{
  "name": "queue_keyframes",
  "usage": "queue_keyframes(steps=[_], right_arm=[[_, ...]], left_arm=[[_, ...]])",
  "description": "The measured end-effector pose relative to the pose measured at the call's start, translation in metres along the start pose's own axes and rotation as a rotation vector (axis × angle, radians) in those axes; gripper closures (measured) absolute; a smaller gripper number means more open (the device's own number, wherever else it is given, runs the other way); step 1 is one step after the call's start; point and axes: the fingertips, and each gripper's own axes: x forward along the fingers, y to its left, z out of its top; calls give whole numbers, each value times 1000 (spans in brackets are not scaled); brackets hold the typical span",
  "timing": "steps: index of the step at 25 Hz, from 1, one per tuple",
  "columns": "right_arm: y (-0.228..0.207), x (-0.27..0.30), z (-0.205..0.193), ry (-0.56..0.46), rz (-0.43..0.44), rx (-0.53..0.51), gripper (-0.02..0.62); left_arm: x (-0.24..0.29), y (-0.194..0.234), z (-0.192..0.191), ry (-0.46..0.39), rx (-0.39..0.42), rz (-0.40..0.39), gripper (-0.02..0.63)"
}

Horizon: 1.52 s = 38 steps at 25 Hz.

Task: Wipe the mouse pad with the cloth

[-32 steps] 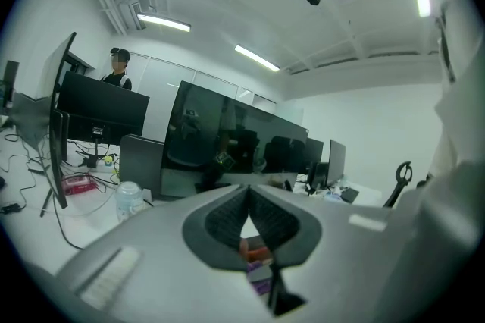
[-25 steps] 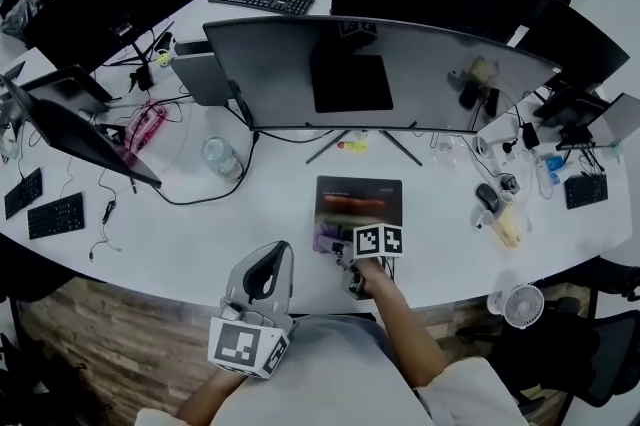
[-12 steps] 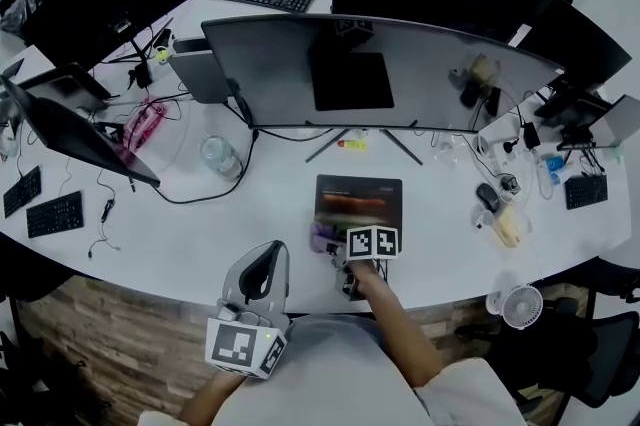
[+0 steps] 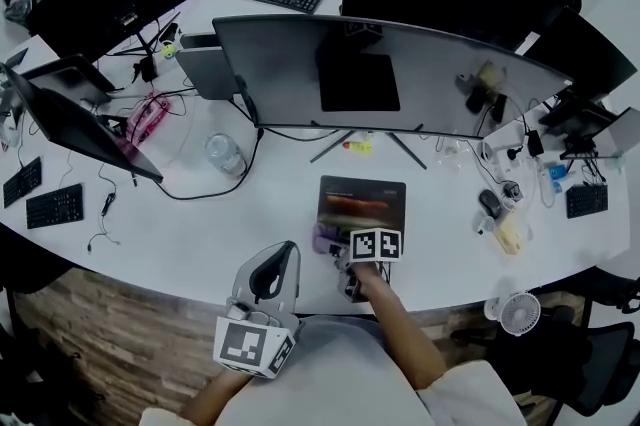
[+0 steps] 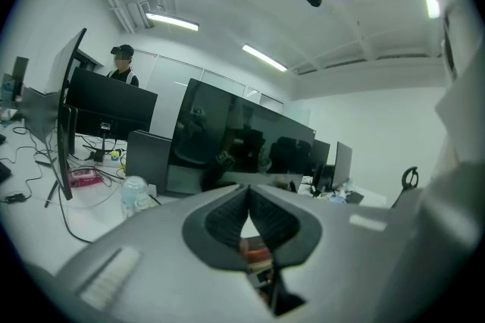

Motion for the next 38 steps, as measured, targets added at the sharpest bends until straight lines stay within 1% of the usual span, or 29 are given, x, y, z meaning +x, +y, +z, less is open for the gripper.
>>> queue_keyframes(steps=[11,18,25,38], right_arm=[[-2,-3,2,20,4,-1,400],[-8,-9,3,12,-11,3,400],[-12,-15,3,12,-21,9,400],[-20,-25,5,21,-37,19,399]], left_arm=[[0,3,1,1,-1,-3,606],[1,2,3,-5,-13,-10,606],[2,-4,5,-4,-1,-24,606],[2,-7,4,-9,-8,-30,606]])
